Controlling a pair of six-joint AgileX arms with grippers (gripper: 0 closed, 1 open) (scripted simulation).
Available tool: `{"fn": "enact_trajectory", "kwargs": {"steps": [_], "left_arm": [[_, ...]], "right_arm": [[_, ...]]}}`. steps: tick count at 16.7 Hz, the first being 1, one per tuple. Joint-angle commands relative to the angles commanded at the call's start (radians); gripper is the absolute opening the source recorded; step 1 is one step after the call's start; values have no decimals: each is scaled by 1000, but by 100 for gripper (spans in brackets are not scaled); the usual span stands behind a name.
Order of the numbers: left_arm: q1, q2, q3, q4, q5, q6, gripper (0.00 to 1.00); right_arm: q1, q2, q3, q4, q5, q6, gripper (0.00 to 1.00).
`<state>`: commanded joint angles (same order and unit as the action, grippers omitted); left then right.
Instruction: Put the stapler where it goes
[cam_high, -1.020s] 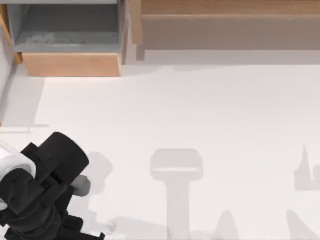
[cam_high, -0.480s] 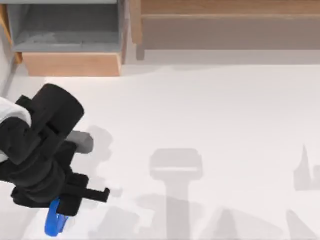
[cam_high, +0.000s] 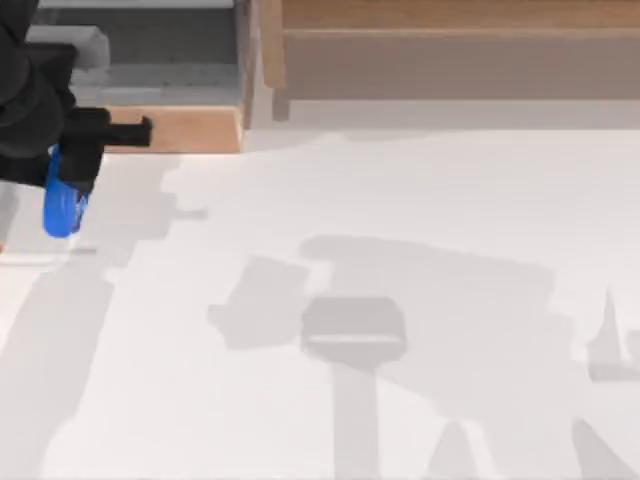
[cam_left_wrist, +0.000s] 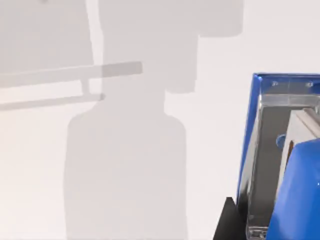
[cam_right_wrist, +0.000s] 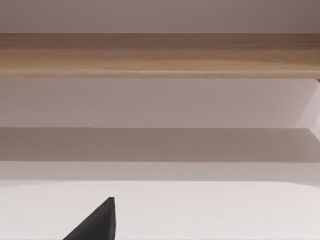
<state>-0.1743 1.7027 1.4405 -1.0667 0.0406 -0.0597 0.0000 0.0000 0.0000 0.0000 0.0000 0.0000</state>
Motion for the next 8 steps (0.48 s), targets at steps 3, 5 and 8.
{"fn": "enact_trajectory", "kwargs": {"steps": [3,5,8], "left_arm": [[151,191,295,-77,-25,86,0],[245,322,494,-130,-47,141,0],[366,521,772,-210,-73,215,0]], "right_arm": [[0,0,0,0,0,0,100],[0,0,0,0,0,0,100],[0,0,0,0,0,0,100]]}}
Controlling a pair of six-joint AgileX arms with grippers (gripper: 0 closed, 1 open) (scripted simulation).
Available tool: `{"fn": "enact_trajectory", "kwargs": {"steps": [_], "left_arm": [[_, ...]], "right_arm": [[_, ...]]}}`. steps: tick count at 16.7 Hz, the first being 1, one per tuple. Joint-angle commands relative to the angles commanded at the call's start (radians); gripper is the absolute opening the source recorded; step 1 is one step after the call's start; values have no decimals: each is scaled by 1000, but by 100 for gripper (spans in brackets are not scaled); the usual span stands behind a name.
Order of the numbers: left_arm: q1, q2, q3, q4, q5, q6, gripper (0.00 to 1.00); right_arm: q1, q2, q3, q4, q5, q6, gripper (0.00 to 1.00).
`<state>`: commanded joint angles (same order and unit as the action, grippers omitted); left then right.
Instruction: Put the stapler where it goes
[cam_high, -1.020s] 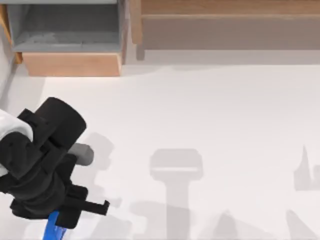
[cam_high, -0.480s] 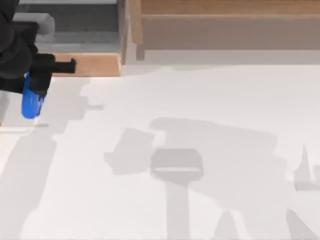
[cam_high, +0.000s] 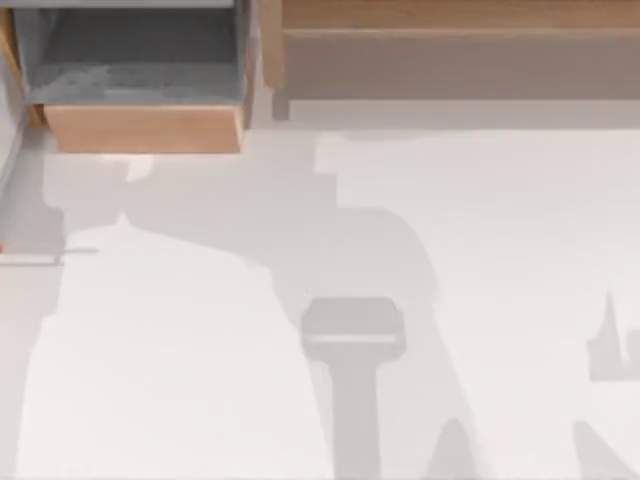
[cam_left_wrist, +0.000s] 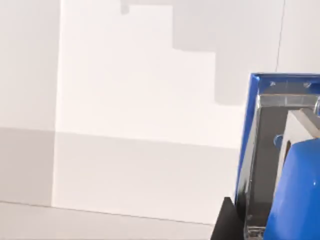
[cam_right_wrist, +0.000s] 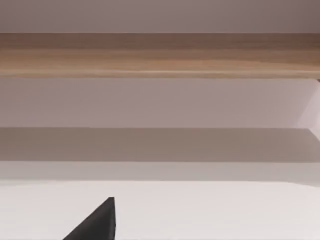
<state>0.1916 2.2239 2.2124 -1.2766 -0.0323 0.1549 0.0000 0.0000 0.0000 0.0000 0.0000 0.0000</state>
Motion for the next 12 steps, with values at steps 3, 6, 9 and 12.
{"fn": "enact_trajectory", "kwargs": {"steps": [3,6,9,12], "left_arm": [[84,194,223,-85,-7,62,0],[126,359,379,-170,3,117,0],[133,469,471,-239,18,163,0],[128,510,503,-271,25,185,0]], "right_arm": [[0,0,0,0,0,0,100],[0,0,0,0,0,0,100],[0,0,0,0,0,0,100],[0,0,0,0,0,0,100]]}}
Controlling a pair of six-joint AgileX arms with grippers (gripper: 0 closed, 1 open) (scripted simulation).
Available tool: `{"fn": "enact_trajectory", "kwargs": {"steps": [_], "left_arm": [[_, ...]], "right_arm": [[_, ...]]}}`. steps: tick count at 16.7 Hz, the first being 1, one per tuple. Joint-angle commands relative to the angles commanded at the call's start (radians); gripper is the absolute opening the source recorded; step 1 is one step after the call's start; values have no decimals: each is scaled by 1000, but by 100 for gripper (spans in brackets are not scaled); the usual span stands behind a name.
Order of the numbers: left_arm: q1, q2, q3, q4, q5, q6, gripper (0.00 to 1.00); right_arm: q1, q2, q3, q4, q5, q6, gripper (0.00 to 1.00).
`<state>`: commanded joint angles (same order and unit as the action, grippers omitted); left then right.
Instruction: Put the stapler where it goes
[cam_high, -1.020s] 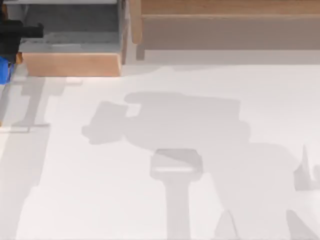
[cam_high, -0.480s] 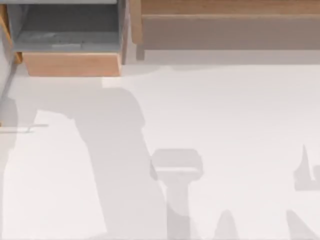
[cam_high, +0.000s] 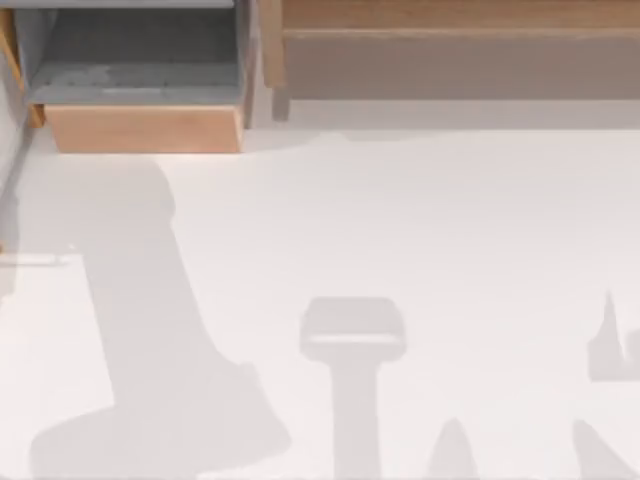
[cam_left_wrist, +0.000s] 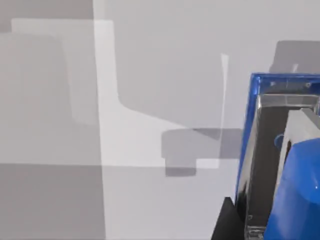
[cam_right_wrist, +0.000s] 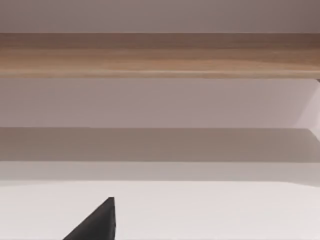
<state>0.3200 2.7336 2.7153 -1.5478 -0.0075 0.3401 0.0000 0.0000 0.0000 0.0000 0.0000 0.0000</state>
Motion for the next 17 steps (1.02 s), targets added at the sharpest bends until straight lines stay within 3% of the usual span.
{"fn": "enact_trajectory", "kwargs": {"steps": [17], "left_arm": [[1,-33,-106,72,0,1,0]], "right_arm": [[0,0,0,0,0,0,100]]}}
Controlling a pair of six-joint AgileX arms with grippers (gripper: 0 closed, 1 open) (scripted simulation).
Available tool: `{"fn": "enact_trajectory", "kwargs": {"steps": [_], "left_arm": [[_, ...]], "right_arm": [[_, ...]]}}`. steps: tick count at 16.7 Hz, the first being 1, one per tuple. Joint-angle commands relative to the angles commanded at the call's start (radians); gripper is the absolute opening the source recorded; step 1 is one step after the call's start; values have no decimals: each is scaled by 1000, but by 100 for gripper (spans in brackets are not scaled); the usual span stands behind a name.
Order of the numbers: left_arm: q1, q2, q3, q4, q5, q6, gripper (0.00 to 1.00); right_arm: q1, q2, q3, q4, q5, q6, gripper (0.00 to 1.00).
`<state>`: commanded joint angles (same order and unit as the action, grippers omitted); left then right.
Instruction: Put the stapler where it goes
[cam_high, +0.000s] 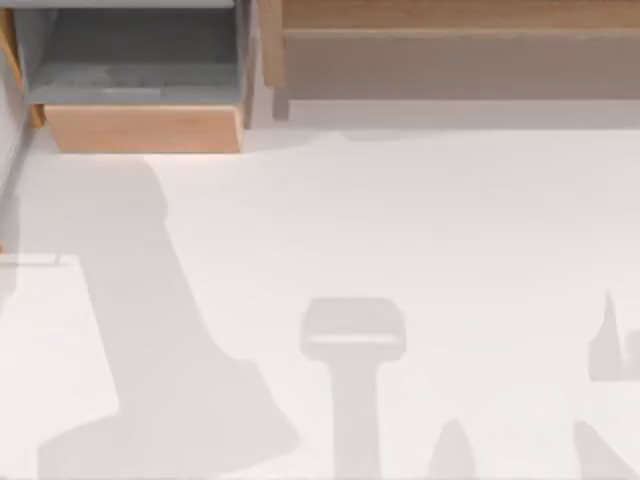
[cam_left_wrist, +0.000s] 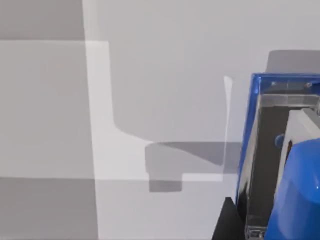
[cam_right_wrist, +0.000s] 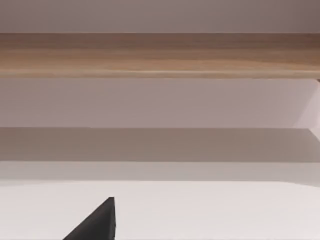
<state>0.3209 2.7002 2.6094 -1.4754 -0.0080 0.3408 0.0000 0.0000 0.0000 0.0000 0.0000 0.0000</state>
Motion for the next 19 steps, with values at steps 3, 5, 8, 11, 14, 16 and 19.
{"fn": "enact_trajectory", "kwargs": {"steps": [3,5,8,11,14,16,19], "left_arm": [[0,0,0,0,0,0,23],[0,0,0,0,0,0,38],[0,0,0,0,0,0,60],[0,0,0,0,0,0,83],[0,0,0,0,0,0,100],[0,0,0,0,0,0,100],[0,0,0,0,0,0,100]], "right_arm": [[0,0,0,0,0,0,100],[0,0,0,0,0,0,100],[0,0,0,0,0,0,100],[0,0,0,0,0,0,100],[0,0,0,0,0,0,100],[0,0,0,0,0,0,100],[0,0,0,0,0,0,100]]}}
